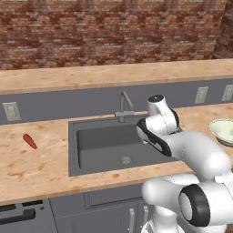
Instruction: Pick the avocado from the sink and place it in the bowl. Then pick the bowl and place it in the microwave. Then close the microwave door and press the start button.
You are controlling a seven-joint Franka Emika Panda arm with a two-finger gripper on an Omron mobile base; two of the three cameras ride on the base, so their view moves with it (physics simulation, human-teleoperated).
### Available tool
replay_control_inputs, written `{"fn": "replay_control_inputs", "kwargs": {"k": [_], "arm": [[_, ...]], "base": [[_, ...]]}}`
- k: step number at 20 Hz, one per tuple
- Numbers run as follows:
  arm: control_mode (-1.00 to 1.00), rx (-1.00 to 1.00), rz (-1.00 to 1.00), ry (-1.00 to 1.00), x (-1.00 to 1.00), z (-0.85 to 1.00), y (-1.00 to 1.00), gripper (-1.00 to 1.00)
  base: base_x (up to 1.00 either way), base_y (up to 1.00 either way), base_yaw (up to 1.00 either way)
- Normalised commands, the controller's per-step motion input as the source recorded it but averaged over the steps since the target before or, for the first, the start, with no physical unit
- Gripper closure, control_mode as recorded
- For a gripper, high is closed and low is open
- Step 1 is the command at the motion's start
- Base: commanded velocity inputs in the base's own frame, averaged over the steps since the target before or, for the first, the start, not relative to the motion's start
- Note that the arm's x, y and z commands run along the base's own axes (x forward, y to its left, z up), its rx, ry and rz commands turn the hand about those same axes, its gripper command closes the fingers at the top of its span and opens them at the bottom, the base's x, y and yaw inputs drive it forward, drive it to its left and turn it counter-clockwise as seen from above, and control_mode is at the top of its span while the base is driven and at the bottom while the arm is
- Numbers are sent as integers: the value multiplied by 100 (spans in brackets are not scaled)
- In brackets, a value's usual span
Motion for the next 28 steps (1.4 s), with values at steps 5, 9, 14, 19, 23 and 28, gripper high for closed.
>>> {"fn": "replay_control_inputs", "kwargs": {"k": [5,9,14,19,23,28], "arm": [[-100,0,0,0,-40,31,-100,100],[-100,-3,0,0,-15,42,-100,100],[-100,-7,0,0,0,63,-100,100],[-100,-2,2,0,1,36,-100,100],[-100,0,4,8,14,0,-100,100],[-100,0,4,10,41,-3,-94,100]], "base": [[0,0,0],[0,0,0],[0,0,0],[0,0,0],[0,0,0],[0,0,0]]}}
